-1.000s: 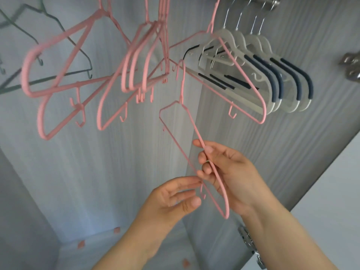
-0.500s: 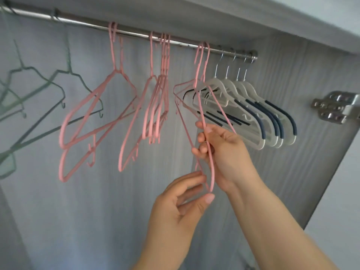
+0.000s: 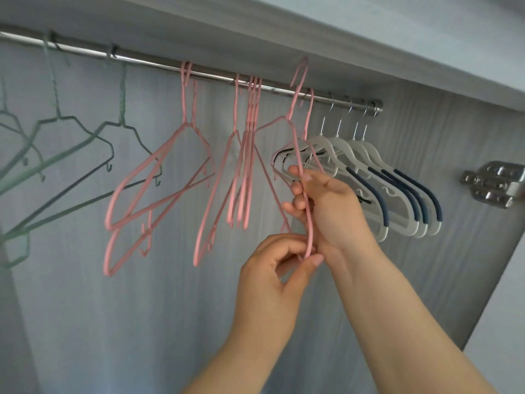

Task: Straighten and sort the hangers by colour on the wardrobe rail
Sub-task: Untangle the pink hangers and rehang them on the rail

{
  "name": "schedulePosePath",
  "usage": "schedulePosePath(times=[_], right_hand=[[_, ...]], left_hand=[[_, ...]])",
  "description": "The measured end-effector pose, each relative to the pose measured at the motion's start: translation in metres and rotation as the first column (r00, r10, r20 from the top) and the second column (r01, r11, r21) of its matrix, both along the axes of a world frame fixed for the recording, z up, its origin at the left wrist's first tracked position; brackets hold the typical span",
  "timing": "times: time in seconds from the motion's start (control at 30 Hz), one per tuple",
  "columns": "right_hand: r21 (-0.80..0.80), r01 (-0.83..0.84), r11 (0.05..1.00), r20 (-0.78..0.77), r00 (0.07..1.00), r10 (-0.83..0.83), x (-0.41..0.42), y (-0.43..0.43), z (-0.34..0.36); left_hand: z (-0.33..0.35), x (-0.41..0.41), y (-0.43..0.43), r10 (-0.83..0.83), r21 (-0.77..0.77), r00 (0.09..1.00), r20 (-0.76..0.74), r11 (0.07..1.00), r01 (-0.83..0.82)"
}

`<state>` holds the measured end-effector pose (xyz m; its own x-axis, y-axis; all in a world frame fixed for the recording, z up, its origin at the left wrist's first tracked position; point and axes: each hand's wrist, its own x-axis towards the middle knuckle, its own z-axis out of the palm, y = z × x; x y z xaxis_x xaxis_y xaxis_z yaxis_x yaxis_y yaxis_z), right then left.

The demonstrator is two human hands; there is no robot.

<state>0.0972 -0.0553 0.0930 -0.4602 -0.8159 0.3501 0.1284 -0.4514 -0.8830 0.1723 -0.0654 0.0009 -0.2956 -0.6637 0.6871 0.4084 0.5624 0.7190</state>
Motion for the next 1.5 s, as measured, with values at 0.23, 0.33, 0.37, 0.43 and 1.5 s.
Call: schedulePosePath(times=[0.23, 0.33, 0.37, 0.43, 1.5], right_hand=[[0.084, 0.077, 0.994, -0.013, 0.997, -0.076, -0.008, -0.034, 0.004], [0.154, 0.1, 0.983, -0.042, 0.995, -0.095, -0.014, -0.038, -0.005], [0.175, 0.158, 0.972, -0.14, 0.981, -0.135, -0.017, -0.038, -0.009], [0.138, 0.406, 0.903, -0.51, 0.811, -0.287, -0.021, -0.033, -0.015], [0.112, -0.096, 0.989, -0.191, 0.975, 0.116, 0.048, -0.049, 0.014]], left_hand=[[0.001, 0.002, -0.018, 0.035, 0.116, 0.995, 0.098, 0.992, -0.046], [-0.009, 0.011, -0.013, 0.154, 0.1, 0.984, 0.09, 0.982, -0.163], [-0.01, 0.014, -0.011, 0.21, 0.068, 0.975, 0.075, 0.974, -0.216], [-0.009, 0.022, -0.007, 0.307, 0.008, 0.951, 0.02, 0.952, -0.307], [0.01, 0.064, -0.02, 0.508, -0.034, 0.861, -0.015, 0.861, -0.508]])
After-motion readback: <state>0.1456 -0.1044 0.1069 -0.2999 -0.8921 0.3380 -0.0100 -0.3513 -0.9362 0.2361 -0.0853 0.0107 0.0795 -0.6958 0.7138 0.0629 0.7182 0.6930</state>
